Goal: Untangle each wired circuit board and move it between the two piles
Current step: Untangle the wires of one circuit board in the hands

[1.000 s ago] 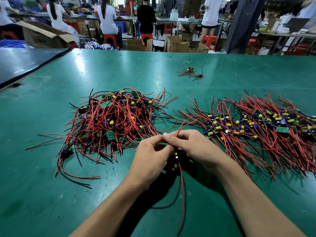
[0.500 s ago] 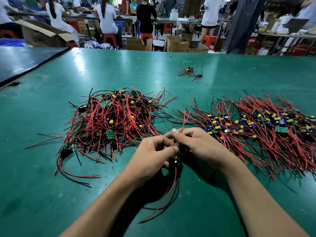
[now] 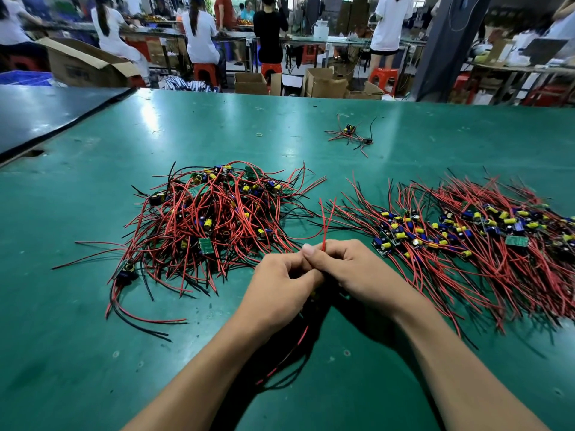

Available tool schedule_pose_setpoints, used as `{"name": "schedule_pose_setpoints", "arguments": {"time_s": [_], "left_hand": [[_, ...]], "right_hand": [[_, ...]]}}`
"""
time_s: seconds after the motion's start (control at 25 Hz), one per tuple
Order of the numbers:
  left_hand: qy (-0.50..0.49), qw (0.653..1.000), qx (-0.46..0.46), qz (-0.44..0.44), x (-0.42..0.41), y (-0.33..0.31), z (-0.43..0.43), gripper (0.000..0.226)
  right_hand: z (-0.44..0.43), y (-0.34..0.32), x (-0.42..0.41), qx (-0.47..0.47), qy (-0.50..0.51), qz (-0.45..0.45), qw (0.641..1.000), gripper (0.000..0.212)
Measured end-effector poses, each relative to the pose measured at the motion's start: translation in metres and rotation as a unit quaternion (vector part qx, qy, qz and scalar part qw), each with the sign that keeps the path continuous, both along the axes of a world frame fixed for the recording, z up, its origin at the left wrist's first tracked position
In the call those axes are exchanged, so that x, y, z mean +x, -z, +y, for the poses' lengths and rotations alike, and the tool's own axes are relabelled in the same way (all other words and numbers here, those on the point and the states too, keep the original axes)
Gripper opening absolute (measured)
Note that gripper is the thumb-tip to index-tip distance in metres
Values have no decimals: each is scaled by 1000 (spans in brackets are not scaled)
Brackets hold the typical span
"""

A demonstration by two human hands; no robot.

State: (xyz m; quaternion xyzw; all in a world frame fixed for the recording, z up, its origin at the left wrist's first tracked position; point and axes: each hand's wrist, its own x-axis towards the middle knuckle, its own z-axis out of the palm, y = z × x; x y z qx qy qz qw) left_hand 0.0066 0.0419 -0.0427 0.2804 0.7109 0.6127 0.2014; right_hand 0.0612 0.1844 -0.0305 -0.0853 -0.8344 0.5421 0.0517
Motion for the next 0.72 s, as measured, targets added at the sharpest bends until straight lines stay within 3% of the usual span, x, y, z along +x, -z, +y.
{"name": "schedule_pose_setpoints", "arguments": {"time_s": [0.16,0.44,0.56,0.64,0.72], "left_hand": [[4,999,-29,15,-1,0,1,29],[15,999,-47,22,3,-4,2,26],[6,1000,-17,0,3,-3,0,15],[-2,1000,2,-8,5,-3,-1,14],[-4,1000,21,-22,5,-4,0,16]], "right_hand": [[6,0,-1,121,34,32,992,45],[16,7,-2,124,156,97,975,33],[8,7,-7,13,163,65,984,46],[4,4,-8,-113,112,25,987,47],[5,4,-6,-176,50,-4,983,45]]}}
